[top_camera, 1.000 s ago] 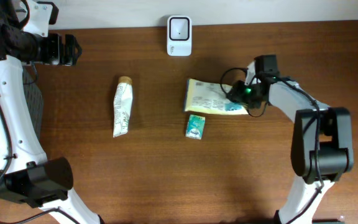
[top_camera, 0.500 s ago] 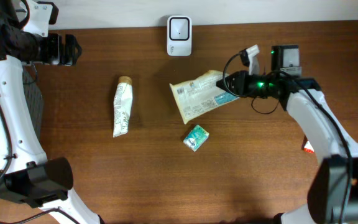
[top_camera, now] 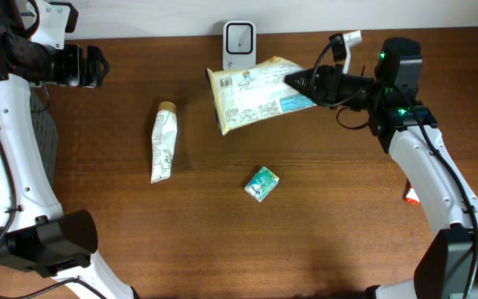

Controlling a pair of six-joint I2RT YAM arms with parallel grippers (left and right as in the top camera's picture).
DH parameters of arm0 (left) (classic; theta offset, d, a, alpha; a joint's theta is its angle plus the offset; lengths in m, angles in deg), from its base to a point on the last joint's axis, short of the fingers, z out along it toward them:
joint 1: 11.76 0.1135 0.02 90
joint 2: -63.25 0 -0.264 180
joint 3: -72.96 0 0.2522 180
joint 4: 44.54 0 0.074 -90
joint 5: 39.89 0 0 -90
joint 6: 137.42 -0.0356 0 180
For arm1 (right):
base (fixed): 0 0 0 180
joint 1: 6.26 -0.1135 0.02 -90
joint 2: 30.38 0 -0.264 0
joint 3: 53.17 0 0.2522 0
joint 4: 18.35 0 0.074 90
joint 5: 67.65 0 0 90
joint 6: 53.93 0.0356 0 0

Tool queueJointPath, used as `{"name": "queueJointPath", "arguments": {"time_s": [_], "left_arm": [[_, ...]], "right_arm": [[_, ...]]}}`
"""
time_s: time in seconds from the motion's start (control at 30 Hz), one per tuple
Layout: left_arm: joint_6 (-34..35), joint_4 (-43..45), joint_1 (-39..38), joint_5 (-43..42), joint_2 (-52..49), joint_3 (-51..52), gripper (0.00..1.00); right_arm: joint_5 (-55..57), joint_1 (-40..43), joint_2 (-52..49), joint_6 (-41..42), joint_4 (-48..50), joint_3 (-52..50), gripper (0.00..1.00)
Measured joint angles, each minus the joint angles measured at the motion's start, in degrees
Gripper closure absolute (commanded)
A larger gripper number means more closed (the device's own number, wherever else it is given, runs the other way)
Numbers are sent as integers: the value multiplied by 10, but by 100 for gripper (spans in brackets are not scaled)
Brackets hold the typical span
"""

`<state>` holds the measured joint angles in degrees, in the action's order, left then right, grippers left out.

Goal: Scan the item barcode
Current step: 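Lift the yellow bag and carry it toward the scanner, then hold the yellow bag's barcode against the scanner with the right gripper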

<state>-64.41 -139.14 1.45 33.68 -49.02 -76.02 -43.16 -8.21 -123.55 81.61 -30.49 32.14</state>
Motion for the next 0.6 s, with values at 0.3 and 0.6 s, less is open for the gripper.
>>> {"name": "queueJointPath", "arguments": {"time_s": [0.3,0.6], "left_arm": [[0,0,0,0,0,0,1],[0,0,0,0,0,0,1]], "right_arm": [[100,-42,2,-72,-79,28,96],[735,-268,1,-418,-118,56,96]]}}
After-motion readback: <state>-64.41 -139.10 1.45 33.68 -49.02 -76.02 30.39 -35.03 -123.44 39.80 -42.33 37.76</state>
